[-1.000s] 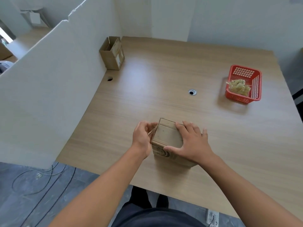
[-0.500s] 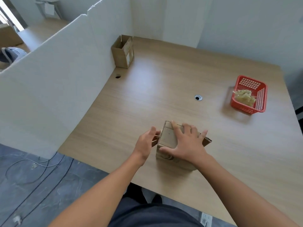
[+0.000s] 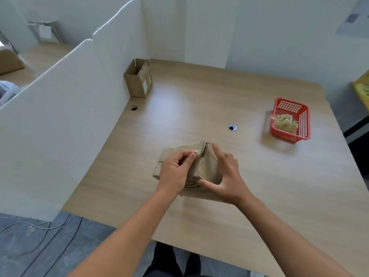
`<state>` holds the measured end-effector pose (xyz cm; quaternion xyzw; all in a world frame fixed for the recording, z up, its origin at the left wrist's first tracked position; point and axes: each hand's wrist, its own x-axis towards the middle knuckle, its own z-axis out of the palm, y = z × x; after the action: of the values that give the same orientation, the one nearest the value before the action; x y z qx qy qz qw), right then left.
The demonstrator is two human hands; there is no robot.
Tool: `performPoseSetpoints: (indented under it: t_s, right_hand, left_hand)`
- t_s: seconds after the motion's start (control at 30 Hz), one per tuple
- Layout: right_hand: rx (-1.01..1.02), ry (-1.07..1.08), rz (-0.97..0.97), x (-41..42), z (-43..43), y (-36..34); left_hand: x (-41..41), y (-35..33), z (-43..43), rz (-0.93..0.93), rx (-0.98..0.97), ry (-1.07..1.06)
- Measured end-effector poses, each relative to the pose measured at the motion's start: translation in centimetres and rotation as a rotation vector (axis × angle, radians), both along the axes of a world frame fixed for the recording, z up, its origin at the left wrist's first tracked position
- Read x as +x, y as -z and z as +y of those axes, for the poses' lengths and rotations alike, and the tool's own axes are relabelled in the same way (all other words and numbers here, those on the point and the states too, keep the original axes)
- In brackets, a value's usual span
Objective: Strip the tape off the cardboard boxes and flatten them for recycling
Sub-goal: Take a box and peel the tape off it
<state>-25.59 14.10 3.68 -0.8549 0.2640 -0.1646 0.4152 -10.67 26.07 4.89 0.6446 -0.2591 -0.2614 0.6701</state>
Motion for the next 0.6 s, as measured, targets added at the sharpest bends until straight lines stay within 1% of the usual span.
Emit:
performPoseSetpoints:
  t_s: [0.07, 0.13, 0.2, 0.27, 0.3, 0.4, 0.47, 0.6]
  right_hand:
    - [0.082, -0.041, 0.009, -0.2, 0.0, 0.7]
    - [0.119, -0.098, 0.066, -1.0, 0.1, 1.7]
    - [0.138, -0.118, 0.107, -2.3, 0.3, 2.8]
    - [0.173, -0.113, 0.115, -3.8, 0.6, 4.1]
    - [0.182, -0.107, 0.114, -4.5, 0.8, 4.8]
    - [0.144, -0.091, 0.131, -5.9, 1.6, 6.3]
    - [0.115, -0.075, 0.115, -6.3, 2.1, 7.1]
    - [0.091, -0.022, 0.048, -6.6, 2.9, 8.0]
  left_hand:
    - [0.2, -0.1, 0.0, -0.147, 0.071, 0.005]
    - [-0.3, 0.5, 0.5, -0.238, 0.156, 0.044]
    - [-1.1, 1.3, 1.0, -0.308, 0.222, 0.095]
    - [-1.9, 2.0, 1.0, -0.333, 0.264, 0.192]
    - [-2.4, 2.3, 0.9, -0.378, 0.28, 0.245]
    - [-4.0, 3.3, 0.5, -0.607, 0.355, 0.335]
    - [-4.6, 3.9, 0.5, -0.656, 0.405, 0.344]
    - [-4.8, 4.4, 0.6, -0.723, 0.411, 0.297]
